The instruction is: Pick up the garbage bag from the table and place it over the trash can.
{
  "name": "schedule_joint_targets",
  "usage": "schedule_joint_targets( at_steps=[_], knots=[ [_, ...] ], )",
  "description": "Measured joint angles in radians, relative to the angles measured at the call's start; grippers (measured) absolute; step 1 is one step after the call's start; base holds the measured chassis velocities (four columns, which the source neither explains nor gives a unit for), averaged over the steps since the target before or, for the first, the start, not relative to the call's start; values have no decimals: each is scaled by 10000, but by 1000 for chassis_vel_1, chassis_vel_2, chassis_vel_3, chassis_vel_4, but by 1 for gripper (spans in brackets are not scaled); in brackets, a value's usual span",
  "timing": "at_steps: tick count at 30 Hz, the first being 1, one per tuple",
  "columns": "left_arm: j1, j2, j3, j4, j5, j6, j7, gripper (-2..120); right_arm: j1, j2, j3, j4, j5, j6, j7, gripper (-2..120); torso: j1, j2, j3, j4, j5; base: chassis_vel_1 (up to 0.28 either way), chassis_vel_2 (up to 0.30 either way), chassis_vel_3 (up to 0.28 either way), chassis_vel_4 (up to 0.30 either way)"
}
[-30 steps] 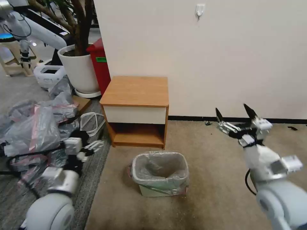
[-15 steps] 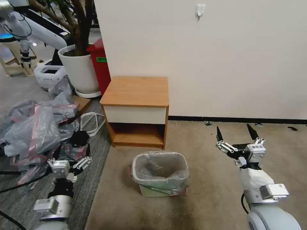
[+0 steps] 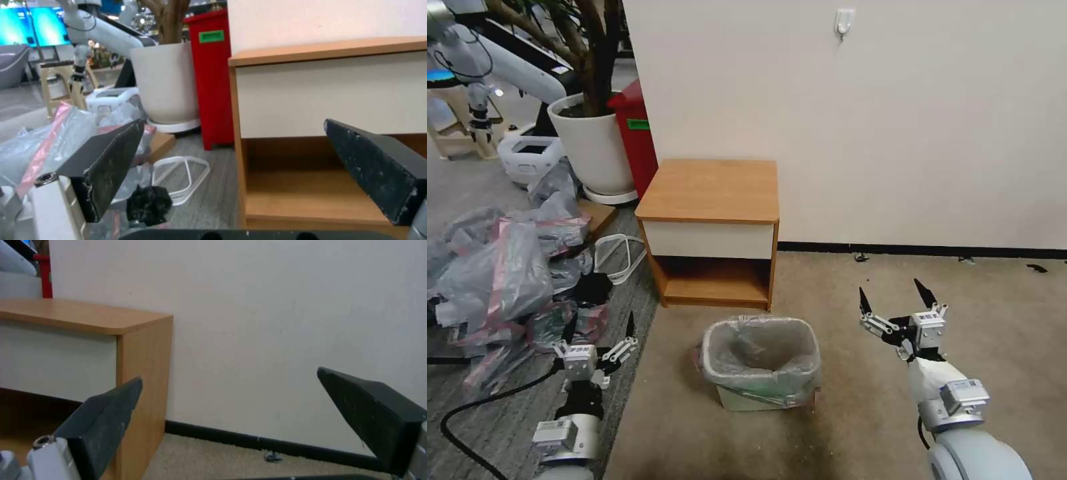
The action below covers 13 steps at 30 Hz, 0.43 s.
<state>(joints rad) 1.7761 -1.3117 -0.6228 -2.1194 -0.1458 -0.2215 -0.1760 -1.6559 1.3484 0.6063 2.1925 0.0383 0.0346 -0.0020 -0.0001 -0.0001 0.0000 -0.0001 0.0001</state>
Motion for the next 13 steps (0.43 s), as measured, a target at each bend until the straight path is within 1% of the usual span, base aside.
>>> schedule_joint_targets(
  at_steps=[13],
  knots=[
    [-8, 16, 3, 0, -15, 11, -17, 100, 11, -5, -3, 0, 25, -7, -2, 100, 0, 0, 0, 0, -1, 0, 0, 0, 0]
  ],
)
